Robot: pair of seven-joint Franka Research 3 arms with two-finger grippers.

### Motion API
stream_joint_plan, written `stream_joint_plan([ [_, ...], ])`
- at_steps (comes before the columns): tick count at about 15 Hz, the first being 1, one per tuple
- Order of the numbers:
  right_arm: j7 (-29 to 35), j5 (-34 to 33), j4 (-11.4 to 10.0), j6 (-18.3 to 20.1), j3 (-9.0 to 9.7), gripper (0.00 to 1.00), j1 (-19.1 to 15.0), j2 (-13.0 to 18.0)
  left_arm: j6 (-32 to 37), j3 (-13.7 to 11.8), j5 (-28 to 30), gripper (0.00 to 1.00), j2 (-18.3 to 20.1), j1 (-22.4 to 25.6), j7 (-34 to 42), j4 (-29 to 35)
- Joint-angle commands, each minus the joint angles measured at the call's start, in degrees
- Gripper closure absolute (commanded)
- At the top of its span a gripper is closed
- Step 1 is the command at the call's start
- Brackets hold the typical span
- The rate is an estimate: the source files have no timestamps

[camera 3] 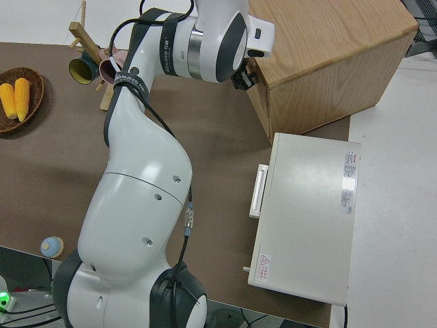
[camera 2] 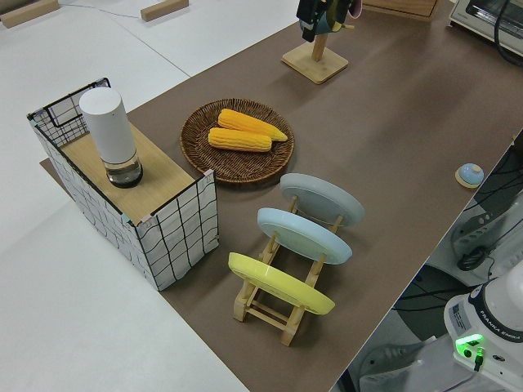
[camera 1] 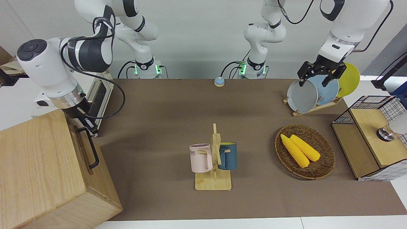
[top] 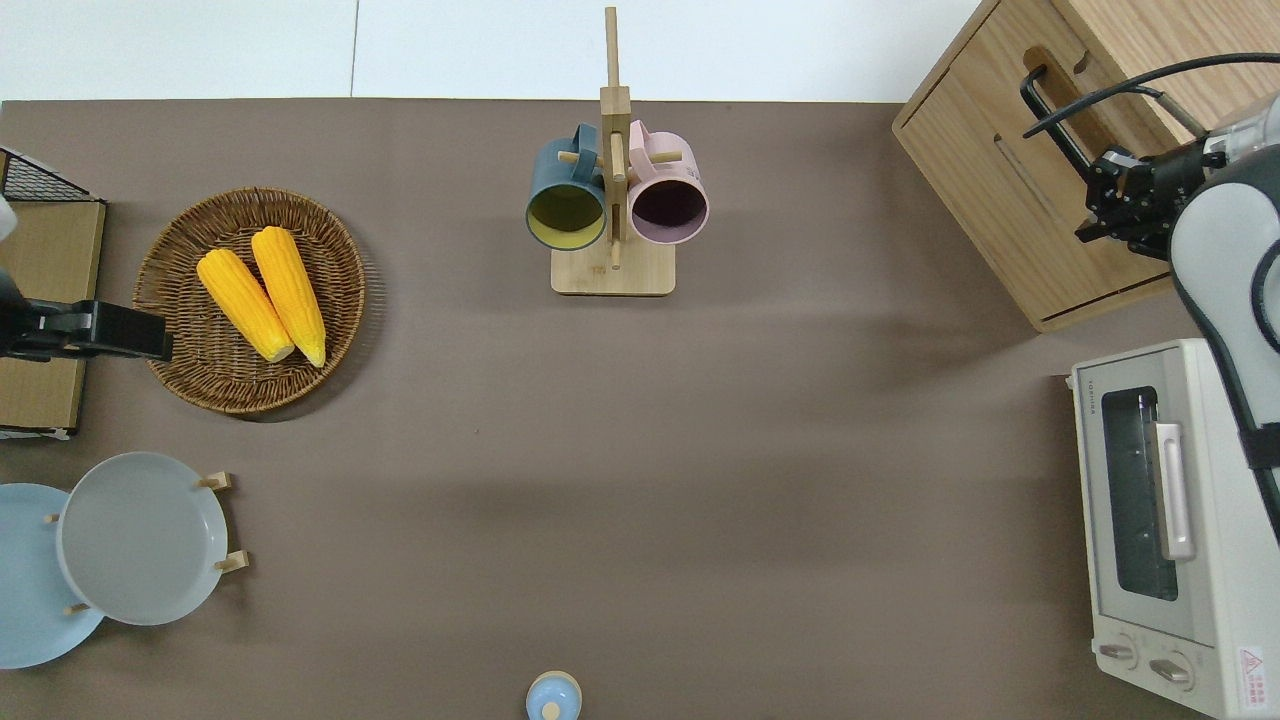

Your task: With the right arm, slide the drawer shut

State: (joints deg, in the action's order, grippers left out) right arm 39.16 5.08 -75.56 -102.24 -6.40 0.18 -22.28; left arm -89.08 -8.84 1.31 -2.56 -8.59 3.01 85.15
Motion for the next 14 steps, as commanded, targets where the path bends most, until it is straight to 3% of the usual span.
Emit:
stream_joint_plan([
  [1, 0.91, -0.24, 0.42, 1.77, 2.27, 1.0, 0.86, 0.13, -0.04, -0.92, -0.87, 0.0, -0.69, -0.99, 0.33, -1.12],
  [5, 0.4, -0.78, 0.42, 5.64, 2.45, 1.0, 3.33, 2.32, -0.04, -0.92, -0.78, 0.0, -0.69, -0.99, 0.33, -1.12],
  [8, -3.89, -0.95, -0.02, 8.89, 3.15, 1.0, 4.47, 5.31, -0.04, -0.92, -0.87, 0.0, -0.69, -0.99, 0.33, -1.12],
  [12, -11.89, -1.12, -5.19, 14.16, 3.15, 1.0, 4.39, 11.63, -0.04, -0.92, -0.78, 0.0, -0.69, -0.99, 0.33, -1.12],
  [14, -16.37, -1.91, -8.53, 14.61, 2.98, 1.0, 4.21, 15.23, -0.04, -0.92, -0.78, 0.0, -0.69, -0.99, 0.33, -1.12],
])
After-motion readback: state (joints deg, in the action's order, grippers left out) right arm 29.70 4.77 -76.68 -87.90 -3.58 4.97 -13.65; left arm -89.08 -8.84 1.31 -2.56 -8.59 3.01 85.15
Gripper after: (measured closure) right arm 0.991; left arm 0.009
